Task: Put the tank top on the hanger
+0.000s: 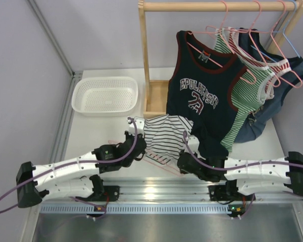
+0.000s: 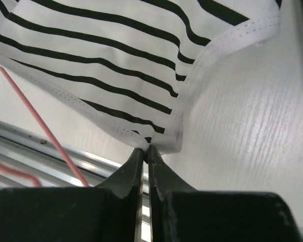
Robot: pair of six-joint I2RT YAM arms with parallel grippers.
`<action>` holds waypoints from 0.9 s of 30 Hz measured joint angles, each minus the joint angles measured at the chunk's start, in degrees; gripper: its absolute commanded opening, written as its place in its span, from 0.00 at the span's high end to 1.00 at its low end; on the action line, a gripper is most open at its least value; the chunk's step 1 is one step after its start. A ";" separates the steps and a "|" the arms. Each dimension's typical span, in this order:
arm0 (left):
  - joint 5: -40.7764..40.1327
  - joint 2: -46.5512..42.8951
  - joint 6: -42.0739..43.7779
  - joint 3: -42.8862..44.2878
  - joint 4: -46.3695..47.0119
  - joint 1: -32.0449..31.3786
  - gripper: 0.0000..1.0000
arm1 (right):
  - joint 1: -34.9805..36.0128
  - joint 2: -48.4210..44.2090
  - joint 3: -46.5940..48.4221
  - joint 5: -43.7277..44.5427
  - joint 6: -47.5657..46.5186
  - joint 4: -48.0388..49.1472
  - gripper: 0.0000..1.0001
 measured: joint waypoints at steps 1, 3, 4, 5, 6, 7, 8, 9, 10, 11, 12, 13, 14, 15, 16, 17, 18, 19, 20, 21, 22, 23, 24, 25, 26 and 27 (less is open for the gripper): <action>-1.01 0.79 -0.20 0.24 -0.07 0.00 1.00 | 0.00 -0.70 0.00 0.02 0.00 -0.66 1.00; -3.15 2.78 -0.72 1.01 -0.07 0.00 1.00 | -0.02 -2.21 -0.02 0.04 0.00 -2.23 1.00; -4.09 3.72 -1.09 1.44 -0.11 0.00 1.00 | -0.02 -2.95 -0.02 0.07 -0.02 -2.95 1.00; -4.98 4.52 -1.36 1.88 -0.13 0.04 1.00 | -0.04 -3.76 -0.02 0.09 0.00 -3.80 1.00; -5.88 5.27 -1.51 2.40 -0.17 0.11 1.00 | -0.04 -4.70 -0.02 0.15 -0.02 -4.72 1.00; -6.60 5.81 -1.53 2.91 -0.17 0.28 1.00 | -0.04 -5.49 -0.02 0.20 -0.02 -5.53 1.00; -7.23 6.29 -1.55 3.50 -0.17 0.52 1.00 | -0.04 -6.34 -0.02 0.22 -0.04 -6.43 1.00; -7.69 6.60 -1.55 3.93 -0.13 0.74 1.00 | -0.07 -6.97 -0.02 0.26 -0.04 -7.15 1.00; -8.22 6.88 -1.53 4.46 -0.13 0.96 1.00 | -0.11 -7.56 -0.02 0.26 -0.11 -7.80 1.00; -8.66 7.15 -1.53 5.01 -0.04 1.20 1.00 | -0.11 -7.87 -0.02 0.28 -0.17 -8.22 1.00; -8.87 7.23 -1.53 5.38 -0.02 1.40 1.00 | -0.11 -8.07 -0.02 0.28 -0.20 -8.74 1.00; -9.31 7.28 -1.53 5.75 -0.02 1.53 1.00 | -0.11 -8.02 -0.02 0.28 -0.24 -9.03 1.00; -9.66 7.34 -1.53 6.03 -0.07 1.62 1.00 | -0.11 -7.93 -0.02 0.26 -0.26 -9.20 1.00; -9.99 7.52 -1.55 6.38 -0.04 1.75 1.00 | -0.11 -7.85 -0.02 0.22 -0.28 -9.40 1.00; -10.12 7.63 -1.55 6.58 -0.02 1.79 1.00 | -0.11 -7.80 -0.02 0.13 -0.33 -9.55 1.00; -10.38 7.72 -1.53 6.64 0.00 1.88 1.00 | -0.11 -7.78 0.00 0.09 -0.50 -9.75 1.00; -10.73 7.80 -1.53 6.64 -0.02 1.88 1.00 | -0.11 -7.78 0.00 -0.04 -0.59 -9.99 1.00; -11.04 7.89 -1.53 6.64 -0.02 1.95 1.00 | -0.11 -7.78 0.00 -0.13 -0.63 -10.21 1.00; -11.23 7.91 -1.53 6.64 -0.02 1.99 1.00 | -0.11 -7.78 0.07 -0.22 -0.66 -10.47 1.00; -11.37 7.91 -1.53 6.64 -0.02 2.03 1.00 | -0.13 -7.80 0.20 -0.31 -0.68 -10.91 1.00; -11.47 7.89 -1.53 6.64 0.02 2.03 1.00 | -0.15 -7.87 0.50 -0.46 -0.68 -11.58 1.00; -11.65 7.89 -1.53 6.62 0.09 2.03 1.00 | -0.20 -7.98 0.98 -0.63 -0.70 -12.33 1.00; -11.78 7.89 -1.53 6.60 0.22 2.03 1.00 | -0.28 -8.09 1.77 -0.85 -0.68 -13.07 1.00; -12.00 7.85 -1.53 6.58 0.42 2.03 1.00 | -0.33 -8.17 2.82 -1.03 -0.74 -13.90 1.00; -12.17 7.76 -1.53 6.54 0.59 2.03 1.00 | -0.50 -8.22 3.96 -1.16 -0.79 -14.53 1.00; -12.39 7.63 -1.53 6.40 0.85 2.05 1.00 | -0.57 -8.24 5.05 -1.18 -0.83 -15.08 1.00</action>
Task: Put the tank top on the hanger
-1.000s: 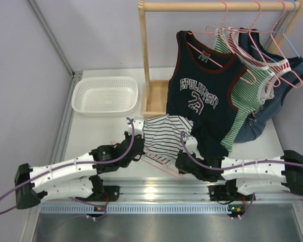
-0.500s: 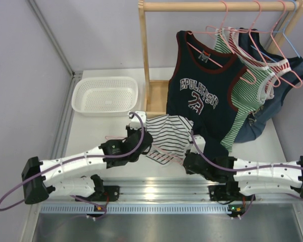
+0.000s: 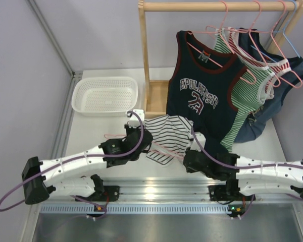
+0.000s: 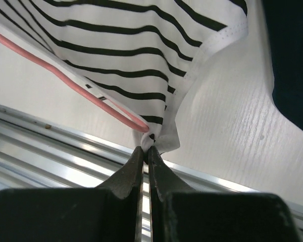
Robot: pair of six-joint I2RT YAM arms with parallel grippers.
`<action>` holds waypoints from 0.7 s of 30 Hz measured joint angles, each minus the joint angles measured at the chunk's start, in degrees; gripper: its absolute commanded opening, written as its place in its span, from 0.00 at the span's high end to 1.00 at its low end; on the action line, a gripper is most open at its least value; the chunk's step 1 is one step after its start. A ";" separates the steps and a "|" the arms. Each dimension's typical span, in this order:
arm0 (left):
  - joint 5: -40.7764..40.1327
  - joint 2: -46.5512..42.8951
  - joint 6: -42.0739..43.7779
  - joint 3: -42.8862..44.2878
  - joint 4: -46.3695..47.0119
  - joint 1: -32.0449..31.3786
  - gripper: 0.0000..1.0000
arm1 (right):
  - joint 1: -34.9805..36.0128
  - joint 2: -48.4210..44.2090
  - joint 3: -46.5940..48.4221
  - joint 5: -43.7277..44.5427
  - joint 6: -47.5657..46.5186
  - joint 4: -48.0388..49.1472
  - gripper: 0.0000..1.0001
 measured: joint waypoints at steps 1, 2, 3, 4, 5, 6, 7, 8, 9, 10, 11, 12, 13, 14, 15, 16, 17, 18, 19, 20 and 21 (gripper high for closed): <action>-0.09 -0.17 0.00 -0.15 0.24 0.04 1.00 | -0.11 0.02 1.01 -0.04 -0.09 -0.44 1.00; -0.17 -0.42 0.02 -0.33 0.59 0.04 1.00 | -0.24 0.02 1.95 -0.09 -0.31 -0.92 1.00; -0.20 -0.66 0.00 -0.52 0.90 0.04 1.00 | -0.44 0.09 2.99 -0.13 -0.46 -1.38 1.00; -0.31 -0.98 0.02 -0.74 1.18 0.04 1.00 | -0.59 0.22 3.45 -0.13 -0.55 -1.64 1.00; -0.37 -1.31 0.04 -0.92 1.31 0.04 1.00 | -0.85 0.66 4.20 -0.24 -0.90 -1.84 1.00; -0.46 -1.66 0.04 -1.16 1.42 0.09 1.00 | -1.07 1.03 4.66 -0.26 -1.01 -1.95 1.00; -0.52 -2.03 0.04 -1.40 1.51 0.09 1.00 | -1.29 1.51 5.09 -0.42 -1.27 -2.08 1.00; -0.52 -2.25 0.04 -1.55 1.53 0.09 1.00 | -1.57 1.90 5.38 -0.57 -1.40 -2.23 1.00; -0.55 -2.56 0.04 -1.70 1.60 0.09 1.00 | -1.97 2.23 5.55 -0.76 -1.53 -2.36 1.00; -0.52 -2.80 0.07 -1.86 1.68 0.09 1.00 | -2.60 2.49 5.57 -1.09 -1.88 -2.38 1.00; -0.55 -3.15 0.07 -2.12 1.73 0.09 1.00 | -3.15 2.64 5.57 -1.36 -2.08 -2.49 1.00; -0.55 -3.48 0.09 -2.36 1.70 0.09 1.00 | -3.78 2.75 5.57 -1.57 -2.38 -2.56 1.00; -0.55 -3.74 0.09 -2.56 1.68 0.09 1.00 | -4.33 2.75 5.57 -1.84 -2.71 -2.58 1.00; -0.55 -3.85 0.09 -2.67 1.70 0.09 1.00 | -4.85 2.67 5.57 -2.03 -3.02 -2.51 1.00; -0.52 -3.89 0.09 -2.78 1.70 0.09 1.00 | -5.20 2.62 5.57 -2.32 -3.45 -2.51 1.00; -0.50 -3.91 0.09 -2.84 1.70 0.09 1.00 | -5.44 2.62 5.62 -2.54 -3.74 -2.54 1.00; -0.50 -3.91 0.07 -2.91 1.68 0.09 1.00 | -5.64 2.64 5.90 -2.82 -4.02 -2.82 1.00; -0.50 -3.89 0.04 -2.97 1.70 0.09 1.00 | -5.77 2.71 6.43 -2.95 -4.48 -3.02 1.00; -0.50 -3.91 0.04 -2.99 1.70 0.09 1.00 | -5.90 2.86 7.28 -3.13 -4.94 -3.34 1.00; -0.48 -3.89 0.04 -2.99 1.73 0.09 1.00 | -5.95 3.04 8.15 -3.23 -5.31 -3.34 1.00; -0.48 -3.89 0.04 -2.99 1.77 0.09 1.00 | -5.99 3.34 9.11 -3.30 -5.66 -3.39 1.00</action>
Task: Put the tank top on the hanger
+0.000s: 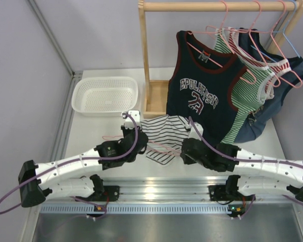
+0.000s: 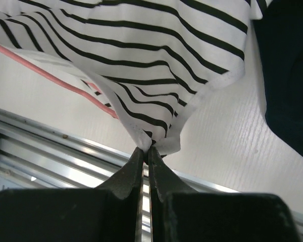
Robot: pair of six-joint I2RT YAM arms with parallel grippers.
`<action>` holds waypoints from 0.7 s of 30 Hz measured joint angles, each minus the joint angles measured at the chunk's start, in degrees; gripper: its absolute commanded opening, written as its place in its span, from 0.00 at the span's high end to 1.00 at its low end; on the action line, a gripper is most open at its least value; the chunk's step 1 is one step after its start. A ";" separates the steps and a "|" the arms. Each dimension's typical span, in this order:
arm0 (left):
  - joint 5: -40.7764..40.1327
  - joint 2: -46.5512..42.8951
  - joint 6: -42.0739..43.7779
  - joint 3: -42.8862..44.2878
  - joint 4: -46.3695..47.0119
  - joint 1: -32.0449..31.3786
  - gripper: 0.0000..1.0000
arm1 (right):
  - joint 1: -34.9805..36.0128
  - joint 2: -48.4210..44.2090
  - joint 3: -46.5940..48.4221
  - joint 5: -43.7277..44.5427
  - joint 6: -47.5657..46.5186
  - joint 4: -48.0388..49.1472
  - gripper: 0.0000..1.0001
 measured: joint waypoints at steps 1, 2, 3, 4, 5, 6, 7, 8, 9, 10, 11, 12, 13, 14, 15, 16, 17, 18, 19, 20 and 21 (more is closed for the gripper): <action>0.02 0.00 0.02 0.00 0.15 0.00 1.00 | -0.02 0.37 1.03 -0.17 -0.39 0.04 1.00; 0.04 0.04 0.02 0.00 0.37 0.00 1.00 | -0.02 0.74 1.84 -0.33 -0.79 0.20 1.00; 0.09 0.04 0.04 0.00 0.57 0.00 1.00 | -0.04 1.18 2.69 -0.42 -1.27 0.26 1.00; 0.17 0.11 0.04 0.00 0.72 0.00 1.00 | -0.04 1.53 3.21 -0.50 -1.57 0.33 1.00; 0.17 0.22 0.04 0.00 0.92 0.00 1.00 | -0.07 1.88 3.58 -0.59 -1.86 0.35 1.00; 0.24 0.44 0.04 0.00 1.09 0.00 1.00 | -0.07 2.21 3.80 -0.72 -2.21 0.48 1.00; 0.33 0.61 0.09 0.00 1.22 0.00 1.00 | -0.09 2.64 4.09 -0.83 -2.54 0.48 1.00; 0.57 0.79 0.22 0.00 1.44 0.00 1.00 | -0.11 3.17 4.48 -1.01 -2.86 0.48 1.00; 0.85 0.96 0.26 0.00 1.70 0.00 1.00 | -0.11 3.74 4.90 -1.18 -3.21 0.52 1.00; 1.16 1.11 0.26 0.00 2.08 0.00 1.00 | -0.11 4.28 5.44 -1.31 -3.50 0.55 1.00; 1.44 1.36 0.26 0.04 2.51 0.00 1.00 | -0.11 4.90 5.95 -1.44 -3.82 0.66 1.00; 1.70 1.73 0.26 0.22 2.71 0.00 1.00 | -0.13 5.51 6.71 -1.57 -4.31 0.59 1.00; 1.84 2.25 0.24 0.44 2.95 0.00 1.00 | -0.17 6.19 7.74 -1.68 -4.79 0.59 1.00; 1.99 2.84 0.24 0.87 3.04 0.00 1.00 | -0.26 6.84 8.76 -1.79 -5.25 0.57 1.00; 2.05 3.48 0.24 1.33 3.34 0.00 1.00 | -0.37 7.39 9.75 -1.92 -5.70 0.55 1.00; 2.19 3.98 0.24 1.84 3.54 -0.02 1.00 | -0.57 8.00 10.91 -1.97 -6.16 0.59 1.00; 2.19 4.66 0.26 2.62 3.72 -0.07 1.00 | -0.81 8.55 12.02 -2.05 -6.60 0.61 1.00; 2.03 5.20 0.24 3.32 3.76 -0.11 1.00 | -1.03 8.96 12.98 -2.10 -7.04 0.63 1.00; 1.64 6.01 0.02 4.46 3.56 -0.13 1.00 | -1.25 9.33 13.92 -2.08 -7.43 0.57 1.00; 1.18 6.93 -0.44 5.88 3.04 -0.17 1.00 | -1.42 9.60 14.64 -2.08 -7.76 0.68 1.00; 0.70 7.85 -1.01 7.23 2.60 -0.22 1.00 | -1.51 9.68 15.23 -2.05 -7.96 0.66 1.00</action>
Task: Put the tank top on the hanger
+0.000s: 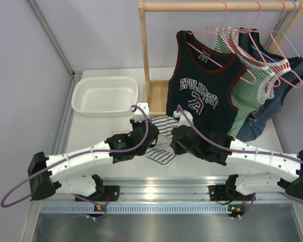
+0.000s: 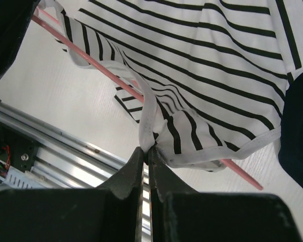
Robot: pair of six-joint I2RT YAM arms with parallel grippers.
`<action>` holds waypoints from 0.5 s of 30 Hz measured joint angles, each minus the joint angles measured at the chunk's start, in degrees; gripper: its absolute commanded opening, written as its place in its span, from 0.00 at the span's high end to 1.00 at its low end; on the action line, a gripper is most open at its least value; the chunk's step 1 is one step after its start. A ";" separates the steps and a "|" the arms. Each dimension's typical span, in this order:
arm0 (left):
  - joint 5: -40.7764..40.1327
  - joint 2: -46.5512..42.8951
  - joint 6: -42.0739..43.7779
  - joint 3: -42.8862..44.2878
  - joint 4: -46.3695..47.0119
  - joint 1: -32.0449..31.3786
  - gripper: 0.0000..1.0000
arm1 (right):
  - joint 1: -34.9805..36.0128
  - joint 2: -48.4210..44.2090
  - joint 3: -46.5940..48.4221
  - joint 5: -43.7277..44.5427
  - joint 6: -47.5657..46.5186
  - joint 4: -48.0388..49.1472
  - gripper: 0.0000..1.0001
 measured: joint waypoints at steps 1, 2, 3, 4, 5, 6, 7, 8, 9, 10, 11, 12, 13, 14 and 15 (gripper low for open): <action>-0.81 1.18 -0.68 1.75 -0.52 -0.07 1.00 | -0.04 0.00 0.37 0.02 -0.26 -0.07 1.00; -1.25 1.92 -1.14 2.93 -0.76 -0.11 1.00 | -0.09 -0.02 0.66 0.04 -0.35 -0.09 1.00; -1.77 2.60 -1.79 4.11 -1.05 -0.17 1.00 | -0.09 -0.04 0.72 0.07 -0.44 0.00 1.00; -2.12 2.93 -2.16 4.76 -1.36 -0.17 1.00 | -0.09 -0.09 0.72 0.07 -0.46 -0.13 1.00; -2.29 3.08 -2.43 5.22 -1.75 -0.17 1.00 | -0.15 -0.11 0.72 0.07 -0.46 -0.31 1.00; -2.36 3.08 -2.56 5.44 -1.97 -0.17 1.00 | -0.22 -0.20 0.72 0.04 -0.44 -0.42 1.00; -2.25 3.06 -2.64 5.49 -1.95 -0.20 1.00 | -0.28 -0.42 0.70 0.07 -0.44 -0.52 1.00; -2.05 3.08 -2.62 5.57 -1.97 -0.20 1.00 | -0.39 -0.76 0.70 0.15 -0.44 -0.66 1.00; -1.81 3.08 -2.60 5.64 -1.95 -0.26 1.00 | -0.48 -1.11 0.70 0.17 -0.46 -0.76 1.00; -1.62 3.08 -2.54 5.77 -1.92 -0.42 1.00 | -0.63 -1.53 0.70 0.20 -0.46 -0.96 0.99; -1.38 3.15 -2.40 6.03 -1.92 -0.63 1.00 | -0.81 -2.05 0.70 0.24 -0.55 -1.18 0.97; -1.14 3.34 -2.21 6.45 -1.90 -0.94 1.00 | -1.07 -2.56 0.70 0.26 -0.70 -1.38 0.95; -0.98 3.63 -2.01 6.99 -1.88 -1.27 1.00 | -1.27 -2.99 0.70 0.31 -0.85 -1.46 0.93; -0.87 4.02 -1.86 7.65 -1.88 -1.62 1.00 | -1.55 -3.48 0.70 0.28 -1.09 -1.51 0.91; -0.68 4.31 -1.77 8.07 -1.84 -1.90 1.00 | -1.81 -3.87 0.72 0.31 -1.29 -1.60 0.87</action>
